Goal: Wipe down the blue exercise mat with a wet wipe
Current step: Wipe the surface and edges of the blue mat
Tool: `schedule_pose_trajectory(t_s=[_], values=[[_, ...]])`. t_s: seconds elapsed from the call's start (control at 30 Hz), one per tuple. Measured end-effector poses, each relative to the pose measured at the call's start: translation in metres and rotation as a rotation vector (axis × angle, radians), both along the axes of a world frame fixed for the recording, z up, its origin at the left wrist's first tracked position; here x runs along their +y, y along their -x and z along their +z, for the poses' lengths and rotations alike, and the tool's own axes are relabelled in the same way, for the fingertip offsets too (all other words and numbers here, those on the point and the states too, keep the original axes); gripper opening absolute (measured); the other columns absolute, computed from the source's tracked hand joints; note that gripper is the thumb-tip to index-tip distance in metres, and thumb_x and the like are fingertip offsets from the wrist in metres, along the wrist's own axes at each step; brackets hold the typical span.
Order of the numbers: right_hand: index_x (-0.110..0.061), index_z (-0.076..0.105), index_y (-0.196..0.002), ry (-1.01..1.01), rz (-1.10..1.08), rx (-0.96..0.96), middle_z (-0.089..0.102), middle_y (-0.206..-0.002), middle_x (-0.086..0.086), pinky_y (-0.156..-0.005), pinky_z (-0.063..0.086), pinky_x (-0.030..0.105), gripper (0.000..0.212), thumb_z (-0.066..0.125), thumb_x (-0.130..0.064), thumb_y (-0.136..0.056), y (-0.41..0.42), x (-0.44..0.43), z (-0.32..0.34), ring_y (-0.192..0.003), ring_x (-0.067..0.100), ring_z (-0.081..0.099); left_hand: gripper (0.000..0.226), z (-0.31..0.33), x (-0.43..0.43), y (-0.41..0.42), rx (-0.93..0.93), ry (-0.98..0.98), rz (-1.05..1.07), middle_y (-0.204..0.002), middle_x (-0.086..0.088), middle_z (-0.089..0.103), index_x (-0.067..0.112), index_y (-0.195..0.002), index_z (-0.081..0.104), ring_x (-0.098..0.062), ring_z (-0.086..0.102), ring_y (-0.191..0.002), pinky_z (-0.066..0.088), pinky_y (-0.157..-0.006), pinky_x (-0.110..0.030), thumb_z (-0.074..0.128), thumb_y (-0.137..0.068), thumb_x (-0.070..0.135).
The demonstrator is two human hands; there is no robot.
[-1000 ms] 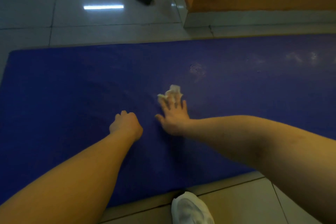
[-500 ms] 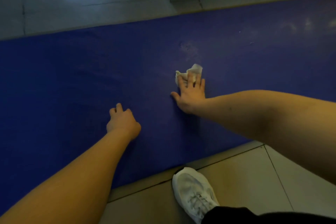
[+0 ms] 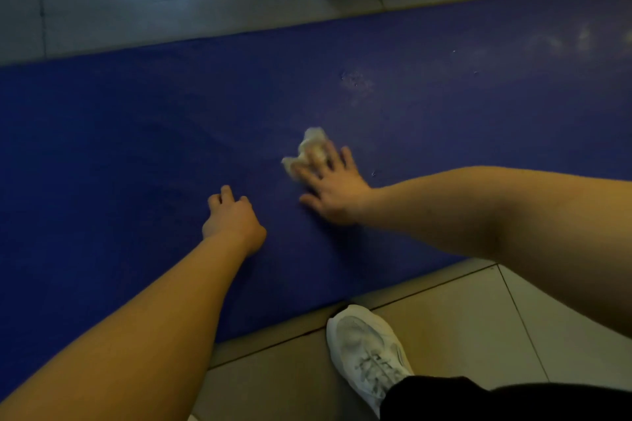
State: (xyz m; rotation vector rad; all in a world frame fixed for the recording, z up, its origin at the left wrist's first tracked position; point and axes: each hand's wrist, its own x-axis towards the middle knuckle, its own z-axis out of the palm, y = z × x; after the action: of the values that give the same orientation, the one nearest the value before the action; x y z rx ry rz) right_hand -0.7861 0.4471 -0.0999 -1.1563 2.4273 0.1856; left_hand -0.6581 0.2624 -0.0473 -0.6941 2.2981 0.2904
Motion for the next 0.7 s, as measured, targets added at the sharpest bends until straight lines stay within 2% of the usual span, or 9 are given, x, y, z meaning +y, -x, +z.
schedule_pose_trajectory(t_s=[0.07,0.17,0.23,0.3,0.37,0.47,0.53,0.6,0.7], values=[[-0.041,-0.007,-0.159,-0.053,-0.219,-0.002,-0.023,-0.167,0.004,-0.118,-0.014,0.064,0.076,0.023,-0.071,-0.097,0.028,-0.001,0.005,-0.15,0.044,-0.022,0.062,0.0,0.001,0.0,-0.024,-0.003,-0.002,-0.166,-0.005,-0.01,0.015,-0.155,0.027,-0.033,0.001,-0.151,0.047,-0.084,-0.04,0.052,-0.098,0.024],[-0.028,-0.009,-0.161,-0.04,-0.318,-0.026,-0.024,-0.166,0.009,-0.121,-0.014,0.056,0.085,0.023,-0.073,-0.096,0.04,-0.018,0.006,-0.151,0.035,-0.024,0.063,0.0,0.003,0.003,-0.041,0.002,-0.007,-0.166,-0.007,-0.012,0.013,-0.154,0.027,-0.035,0.001,-0.151,0.049,-0.088,-0.041,0.054,-0.097,0.025],[-0.023,-0.013,-0.16,0.059,-0.348,-0.067,-0.02,-0.167,0.009,-0.124,-0.009,0.051,0.089,0.032,-0.068,-0.097,0.028,-0.035,0.004,-0.153,0.029,-0.022,0.064,0.0,0.004,0.005,-0.049,0.005,-0.003,-0.166,-0.008,-0.012,0.013,-0.154,0.027,-0.035,0.001,-0.151,0.048,-0.092,-0.043,0.054,-0.097,0.026],[-0.028,-0.012,-0.16,0.188,-0.246,-0.15,-0.018,-0.168,0.008,-0.125,-0.005,0.051,0.086,0.042,-0.057,-0.1,0.008,-0.051,0.005,-0.154,0.026,-0.018,0.064,0.0,0.003,0.006,-0.053,0.005,-0.003,-0.166,-0.008,-0.011,0.012,-0.154,0.028,-0.035,0.001,-0.15,0.048,-0.096,-0.045,0.054,-0.097,0.026],[-0.027,-0.007,-0.161,0.237,0.0,-0.216,-0.019,-0.167,0.009,-0.125,-0.009,0.048,0.08,0.044,-0.046,-0.102,-0.019,-0.064,0.006,-0.155,0.025,-0.016,0.065,0.0,0.004,0.006,-0.047,-0.003,-0.01,-0.166,-0.008,-0.01,0.013,-0.155,0.027,-0.036,0.001,-0.15,0.047,-0.1,-0.046,0.055,-0.097,0.025],[-0.016,-0.007,-0.161,0.139,0.297,-0.211,-0.014,-0.168,0.01,-0.126,-0.006,0.047,0.073,0.032,-0.042,-0.106,-0.044,-0.074,-0.002,-0.154,0.024,-0.018,0.073,-0.001,0.001,0.004,-0.014,-0.014,-0.022,-0.166,-0.004,-0.01,0.017,-0.158,0.022,-0.034,0.005,-0.148,0.046,-0.104,-0.047,0.059,-0.096,0.028],[-0.016,-0.006,-0.162,0.11,0.42,-0.13,-0.01,-0.169,0.008,-0.126,-0.005,0.047,0.072,0.031,-0.042,-0.106,-0.031,-0.073,-0.003,-0.154,0.023,-0.016,0.075,-0.001,-0.001,0.003,-0.014,-0.017,-0.03,-0.165,-0.004,-0.01,0.017,-0.159,0.02,-0.034,0.004,-0.148,0.046,-0.103,-0.046,0.059,-0.096,0.029],[-0.019,-0.005,-0.162,0.127,0.396,-0.038,-0.009,-0.169,0.008,-0.125,-0.008,0.044,0.073,0.035,-0.04,-0.105,-0.002,-0.072,0.002,-0.155,0.023,-0.012,0.07,0.001,-0.003,0.003,-0.038,-0.013,-0.036,-0.166,-0.006,-0.01,0.015,-0.158,0.021,-0.035,0.0,-0.15,0.045,-0.101,-0.047,0.055,-0.098,0.027],[-0.016,-0.005,-0.162,0.068,0.1,0.028,-0.009,-0.169,0.008,-0.125,-0.008,0.042,0.072,0.033,-0.042,-0.106,0.048,-0.076,0.016,-0.155,0.023,-0.014,0.068,0.003,-0.002,0.004,-0.052,-0.019,-0.039,-0.166,-0.007,-0.01,0.015,-0.157,0.021,-0.035,-0.001,-0.15,0.046,-0.1,-0.047,0.053,-0.098,0.027]])
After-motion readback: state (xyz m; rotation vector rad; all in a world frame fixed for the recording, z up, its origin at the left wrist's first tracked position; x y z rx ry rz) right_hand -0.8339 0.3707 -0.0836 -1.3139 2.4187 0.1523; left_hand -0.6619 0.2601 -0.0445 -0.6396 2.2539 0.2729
